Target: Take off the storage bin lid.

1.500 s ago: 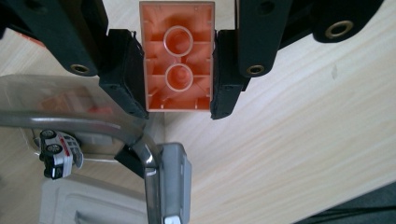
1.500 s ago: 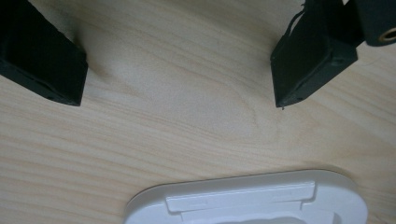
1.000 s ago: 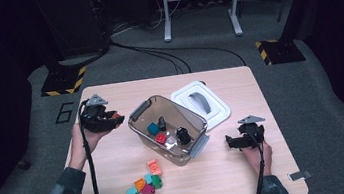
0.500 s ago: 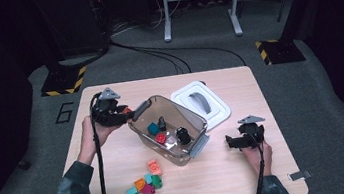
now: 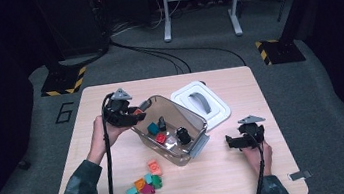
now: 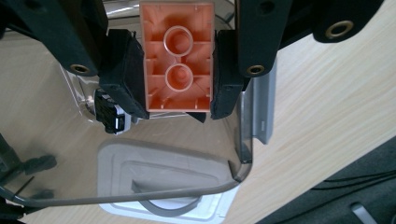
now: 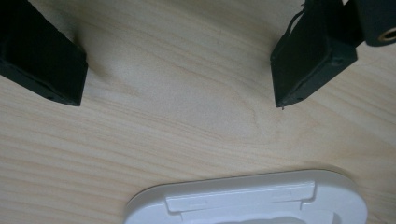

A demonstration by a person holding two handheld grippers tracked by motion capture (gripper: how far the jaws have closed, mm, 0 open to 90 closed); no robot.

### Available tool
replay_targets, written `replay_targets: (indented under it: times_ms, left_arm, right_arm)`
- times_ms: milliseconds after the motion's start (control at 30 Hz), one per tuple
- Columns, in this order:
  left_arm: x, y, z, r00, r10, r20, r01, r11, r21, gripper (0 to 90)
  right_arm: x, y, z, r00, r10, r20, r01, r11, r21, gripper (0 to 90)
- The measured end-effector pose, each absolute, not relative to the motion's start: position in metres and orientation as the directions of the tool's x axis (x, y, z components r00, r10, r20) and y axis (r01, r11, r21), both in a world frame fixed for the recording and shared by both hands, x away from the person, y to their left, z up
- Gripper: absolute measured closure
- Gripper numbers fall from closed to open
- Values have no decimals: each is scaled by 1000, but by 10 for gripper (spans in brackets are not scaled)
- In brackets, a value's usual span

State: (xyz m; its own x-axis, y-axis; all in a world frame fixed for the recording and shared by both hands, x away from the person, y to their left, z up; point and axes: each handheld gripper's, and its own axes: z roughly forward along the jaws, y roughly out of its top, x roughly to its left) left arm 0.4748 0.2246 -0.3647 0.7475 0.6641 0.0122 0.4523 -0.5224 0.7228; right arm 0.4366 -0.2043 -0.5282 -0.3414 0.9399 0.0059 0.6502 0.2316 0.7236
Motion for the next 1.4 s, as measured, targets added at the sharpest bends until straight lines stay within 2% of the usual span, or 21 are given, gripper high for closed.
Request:
replay_targets:
  times_ms: [567,1033,1400]
  left_arm:
    - [478,209,-390,759,651,10,471,-559,682,586]
    - [477,206,-395,768,639,35,466,-596,654,576]
    - [461,213,-377,756,651,70,431,-575,696,387]
  right_arm:
    - [437,-204,-528,-342,940,6,650,232,724,29]
    - [437,-204,-528,-343,939,6,650,232,724,30]
    - [437,-204,-528,-341,940,5,650,232,724,30]
